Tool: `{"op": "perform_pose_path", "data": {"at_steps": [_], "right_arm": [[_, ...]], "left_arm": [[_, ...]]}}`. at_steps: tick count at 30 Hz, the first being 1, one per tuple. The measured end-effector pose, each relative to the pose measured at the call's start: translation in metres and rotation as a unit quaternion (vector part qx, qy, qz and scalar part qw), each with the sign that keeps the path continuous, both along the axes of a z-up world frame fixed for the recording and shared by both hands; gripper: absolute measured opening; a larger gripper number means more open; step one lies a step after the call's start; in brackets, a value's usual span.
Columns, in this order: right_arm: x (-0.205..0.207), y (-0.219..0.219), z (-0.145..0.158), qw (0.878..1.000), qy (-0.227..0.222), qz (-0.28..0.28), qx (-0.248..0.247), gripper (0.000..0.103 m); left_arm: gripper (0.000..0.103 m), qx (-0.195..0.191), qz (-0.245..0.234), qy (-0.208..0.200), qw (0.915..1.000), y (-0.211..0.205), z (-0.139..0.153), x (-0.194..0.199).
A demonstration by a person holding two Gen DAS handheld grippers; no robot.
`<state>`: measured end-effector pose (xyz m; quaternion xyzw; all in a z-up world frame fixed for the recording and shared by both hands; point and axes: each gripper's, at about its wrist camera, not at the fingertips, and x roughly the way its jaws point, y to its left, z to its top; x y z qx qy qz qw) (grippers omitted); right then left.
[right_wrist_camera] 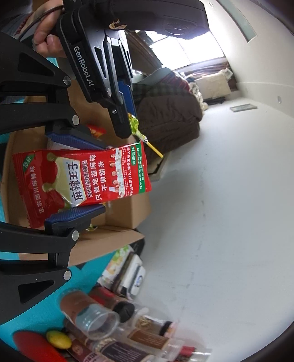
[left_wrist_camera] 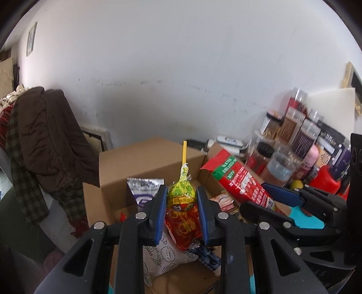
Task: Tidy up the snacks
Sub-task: 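Lower the lollipop and the packet into the cardboard box with both tools, then open both tools to release the items and withdraw from the box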
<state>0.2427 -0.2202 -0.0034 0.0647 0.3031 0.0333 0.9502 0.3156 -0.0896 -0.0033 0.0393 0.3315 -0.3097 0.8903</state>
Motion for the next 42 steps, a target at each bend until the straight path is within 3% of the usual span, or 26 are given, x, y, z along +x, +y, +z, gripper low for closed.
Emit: {"op": "perform_pose_path", "data": {"at_steps": [13, 24, 32, 38, 42], "right_arm": [[0.027, -0.015, -0.026, 0.996, 0.086, 0.003, -0.004, 0.047], [0.049, -0.013, -0.050, 0.989, 0.143, -0.003, -0.035, 0.047], [0.048, -0.015, -0.054, 0.988, 0.147, -0.012, -0.049, 0.049], [0.047, -0.013, -0.049, 0.987, 0.151, -0.018, -0.060, 0.052], [0.042, -0.012, -0.040, 0.987, 0.138, -0.024, -0.073, 0.058]], "left_arm": [[0.026, 0.065, -0.006, 0.060, 0.9961, -0.020, -0.039, 0.023], [0.026, 0.129, 0.011, 0.091, 0.9874, -0.028, -0.062, 0.033], [0.026, 0.148, 0.020, 0.108, 0.9829, -0.031, -0.072, 0.037], [0.026, 0.163, 0.049, 0.099, 0.9805, -0.032, -0.067, 0.036], [0.027, 0.167, 0.057, 0.094, 0.9798, -0.031, -0.061, 0.034]]}}
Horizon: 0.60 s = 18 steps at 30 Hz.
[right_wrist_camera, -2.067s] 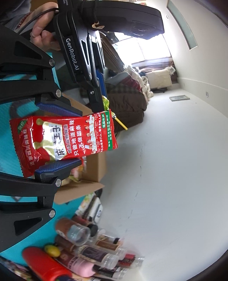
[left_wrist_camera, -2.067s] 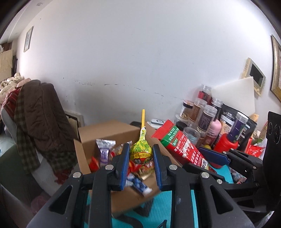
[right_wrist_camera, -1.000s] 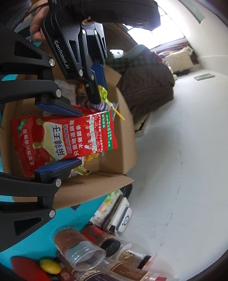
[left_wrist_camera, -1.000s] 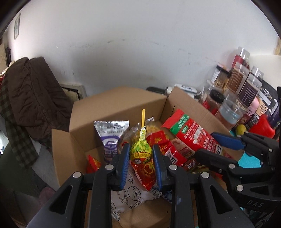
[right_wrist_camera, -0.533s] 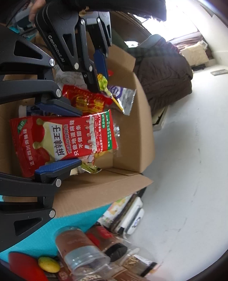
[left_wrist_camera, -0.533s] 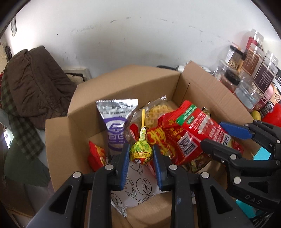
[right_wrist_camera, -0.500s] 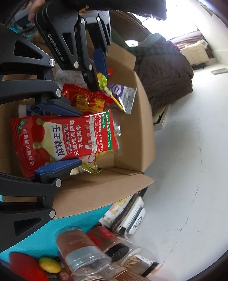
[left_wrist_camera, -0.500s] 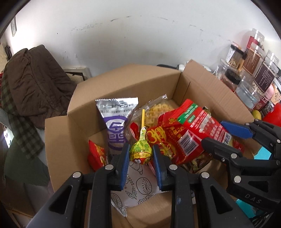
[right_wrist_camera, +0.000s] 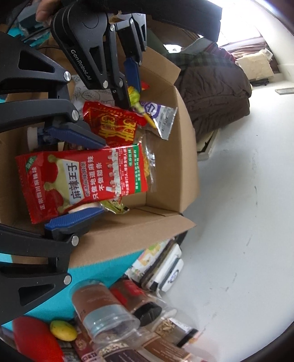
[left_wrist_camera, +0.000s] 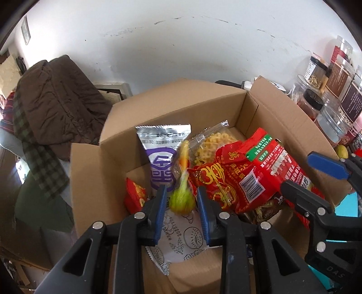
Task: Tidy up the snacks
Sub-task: 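Open both tools to release the items and withdraw from the box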
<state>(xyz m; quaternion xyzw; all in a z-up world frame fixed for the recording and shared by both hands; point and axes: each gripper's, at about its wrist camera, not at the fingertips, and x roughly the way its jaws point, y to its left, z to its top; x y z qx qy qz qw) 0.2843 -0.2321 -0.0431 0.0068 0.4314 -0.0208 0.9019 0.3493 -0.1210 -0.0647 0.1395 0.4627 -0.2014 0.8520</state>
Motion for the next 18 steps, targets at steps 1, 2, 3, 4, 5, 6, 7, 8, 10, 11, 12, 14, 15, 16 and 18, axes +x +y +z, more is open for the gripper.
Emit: {"op": "perform_pose_path", "data": {"at_steps": [1, 2, 3, 4, 5, 6, 7, 8, 10, 11, 12, 14, 15, 16, 18], "right_arm": [[-0.001, 0.000, 0.002, 1.000, -0.001, 0.000, -0.001, 0.059], [-0.003, 0.001, 0.006, 1.000, -0.003, 0.000, -0.001, 0.059], [-0.005, 0.002, 0.009, 1.000, -0.006, 0.000, -0.001, 0.059], [-0.006, 0.002, 0.012, 1.000, -0.009, 0.000, -0.002, 0.059], [-0.008, 0.002, 0.015, 1.000, -0.013, 0.000, -0.004, 0.059], [-0.011, 0.003, 0.020, 1.000, -0.018, 0.000, -0.006, 0.059], [-0.013, 0.004, 0.024, 1.000, -0.022, 0.000, -0.007, 0.059], [-0.016, 0.005, 0.030, 1.000, -0.028, 0.000, -0.008, 0.059], [-0.020, 0.008, 0.039, 0.999, -0.038, 0.000, -0.011, 0.059], [-0.024, 0.010, 0.046, 0.999, -0.046, 0.001, -0.013, 0.059], [-0.027, 0.011, 0.049, 0.999, -0.051, 0.001, -0.014, 0.059], [-0.033, 0.014, 0.061, 0.998, -0.065, 0.002, -0.017, 0.059], [-0.038, 0.016, 0.069, 0.997, -0.074, 0.002, -0.019, 0.059], [-0.042, 0.017, 0.074, 0.997, -0.079, 0.002, -0.020, 0.059], [-0.052, 0.020, 0.087, 0.995, -0.093, 0.001, -0.024, 0.059]], "left_arm": [[0.027, 0.004, 0.003, -0.006, 1.0000, 0.000, 0.003, -0.002], [0.027, 0.008, 0.006, -0.013, 0.9999, 0.000, 0.005, -0.004], [0.027, 0.012, 0.010, -0.020, 0.9997, 0.000, 0.009, -0.006], [0.027, 0.013, 0.012, -0.026, 0.9995, 0.001, 0.012, -0.008], [0.027, 0.010, 0.012, -0.030, 0.9994, 0.003, 0.017, -0.010], [0.027, 0.007, 0.012, -0.032, 0.9994, 0.004, 0.021, -0.013], [0.027, 0.005, 0.012, -0.033, 0.9994, 0.006, 0.025, -0.015], [0.027, 0.002, 0.012, -0.037, 0.9992, 0.007, 0.029, -0.018], [0.027, -0.004, 0.011, -0.049, 0.9987, 0.008, 0.040, -0.025], [0.027, -0.007, 0.011, -0.056, 0.9983, 0.009, 0.046, -0.028], [0.027, -0.011, 0.010, -0.062, 0.9980, 0.010, 0.052, -0.032], [0.027, -0.023, 0.008, -0.072, 0.9971, 0.013, 0.066, -0.041], [0.027, -0.026, 0.008, -0.076, 0.9967, 0.014, 0.072, -0.044], [0.027, -0.030, 0.007, -0.081, 0.9962, 0.016, 0.078, -0.048], [0.027, -0.038, 0.007, -0.095, 0.9947, 0.020, 0.091, -0.059]]}}
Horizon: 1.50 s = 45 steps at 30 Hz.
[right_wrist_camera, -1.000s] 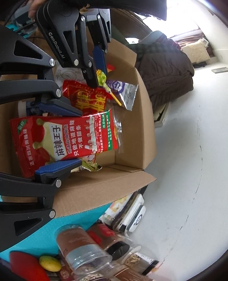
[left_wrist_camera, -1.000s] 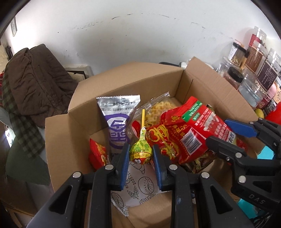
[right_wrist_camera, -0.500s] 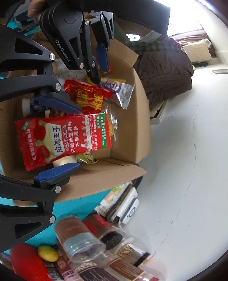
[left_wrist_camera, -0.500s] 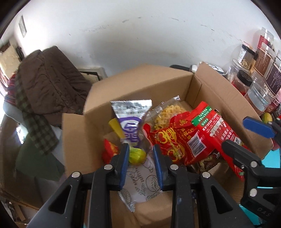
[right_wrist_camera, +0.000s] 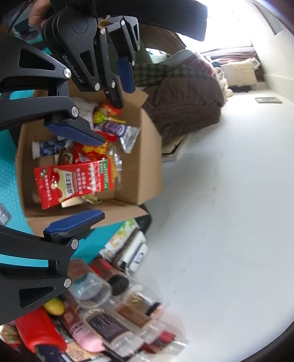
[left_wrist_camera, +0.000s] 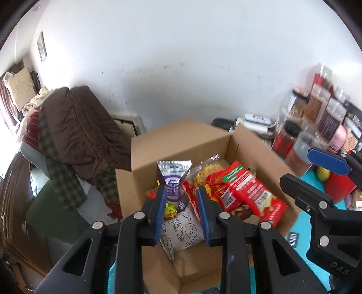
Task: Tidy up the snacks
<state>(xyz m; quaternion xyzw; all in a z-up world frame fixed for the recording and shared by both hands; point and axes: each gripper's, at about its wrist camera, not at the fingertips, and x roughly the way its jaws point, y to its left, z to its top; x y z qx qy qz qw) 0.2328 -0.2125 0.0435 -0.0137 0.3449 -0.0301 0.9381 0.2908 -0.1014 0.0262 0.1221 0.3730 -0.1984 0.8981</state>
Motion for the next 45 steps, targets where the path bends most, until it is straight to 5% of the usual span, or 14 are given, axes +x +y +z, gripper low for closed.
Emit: {"op": "perform_pose_path", "data": {"at_steps": [17, 19, 20, 21, 27, 30, 45], "right_arm": [[-0.094, 0.025, 0.064, 0.995, -0.100, 0.009, -0.012, 0.061], [-0.107, 0.028, 0.066, 0.994, -0.109, 0.008, -0.013, 0.062], [-0.112, 0.029, 0.066, 0.994, -0.111, 0.008, -0.015, 0.062], [-0.117, 0.031, 0.066, 0.994, -0.111, 0.006, -0.017, 0.063], [-0.151, 0.034, 0.062, 0.993, -0.120, -0.006, -0.009, 0.071], [-0.167, 0.035, 0.057, 0.993, -0.122, -0.001, 0.002, 0.078], [-0.211, 0.041, 0.017, 0.995, -0.087, 0.033, 0.028, 0.078]], "left_arm": [[0.028, -0.053, 0.001, -0.081, 0.9953, 0.042, 0.067, -0.095], [0.041, -0.059, 0.004, -0.088, 0.9944, 0.046, 0.069, -0.106], [0.056, -0.063, 0.006, -0.093, 0.9936, 0.049, 0.070, -0.113], [0.069, -0.066, 0.009, -0.104, 0.9923, 0.052, 0.071, -0.121], [0.077, -0.076, 0.010, -0.126, 0.9890, 0.066, 0.072, -0.160], [0.079, -0.080, 0.015, -0.129, 0.9883, 0.073, 0.069, -0.178], [0.079, -0.073, 0.045, -0.100, 0.9913, 0.087, 0.036, -0.240]]}}
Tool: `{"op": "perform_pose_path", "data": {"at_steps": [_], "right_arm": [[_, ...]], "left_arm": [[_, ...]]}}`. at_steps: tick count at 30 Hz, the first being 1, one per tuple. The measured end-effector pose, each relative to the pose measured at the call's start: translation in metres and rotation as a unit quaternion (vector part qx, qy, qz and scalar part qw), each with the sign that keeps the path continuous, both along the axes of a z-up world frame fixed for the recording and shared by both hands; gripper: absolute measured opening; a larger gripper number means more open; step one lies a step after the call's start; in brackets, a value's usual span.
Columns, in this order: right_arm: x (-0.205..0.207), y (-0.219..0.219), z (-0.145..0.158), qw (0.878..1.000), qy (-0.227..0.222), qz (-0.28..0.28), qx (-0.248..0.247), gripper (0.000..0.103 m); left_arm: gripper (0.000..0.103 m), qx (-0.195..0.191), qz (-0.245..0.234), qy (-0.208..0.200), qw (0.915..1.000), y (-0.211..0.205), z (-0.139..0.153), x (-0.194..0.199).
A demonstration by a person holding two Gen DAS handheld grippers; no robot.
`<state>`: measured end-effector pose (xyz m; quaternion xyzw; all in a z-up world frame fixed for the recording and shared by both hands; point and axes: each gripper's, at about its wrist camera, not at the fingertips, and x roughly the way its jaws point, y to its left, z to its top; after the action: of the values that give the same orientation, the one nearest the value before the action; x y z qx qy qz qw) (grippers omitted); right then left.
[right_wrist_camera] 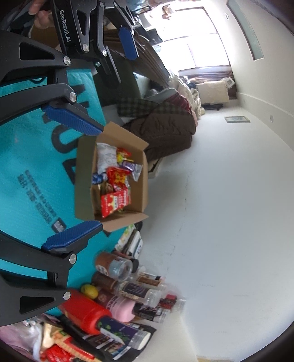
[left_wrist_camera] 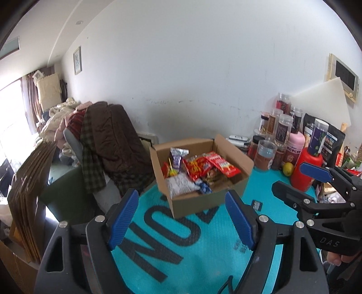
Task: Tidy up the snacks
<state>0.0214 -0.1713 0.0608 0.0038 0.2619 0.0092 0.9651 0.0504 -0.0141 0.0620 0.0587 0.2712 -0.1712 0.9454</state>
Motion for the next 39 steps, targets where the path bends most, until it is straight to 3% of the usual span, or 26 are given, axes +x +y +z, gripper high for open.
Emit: {"op": "perform_pose_path", "data": {"at_steps": [15, 39], "right_arm": [[-0.026, 0.005, -0.028, 0.999, 0.010, 0.035, -0.002, 0.078], [-0.034, 0.011, -0.027, 0.998, -0.004, 0.063, -0.007, 0.078]], "left_arm": [[0.079, -0.011, 0.037, 0.018, 0.9991, 0.005, -0.019, -0.028], [0.079, -0.009, 0.054, 0.026, 0.9981, 0.009, -0.021, -0.034]]}}
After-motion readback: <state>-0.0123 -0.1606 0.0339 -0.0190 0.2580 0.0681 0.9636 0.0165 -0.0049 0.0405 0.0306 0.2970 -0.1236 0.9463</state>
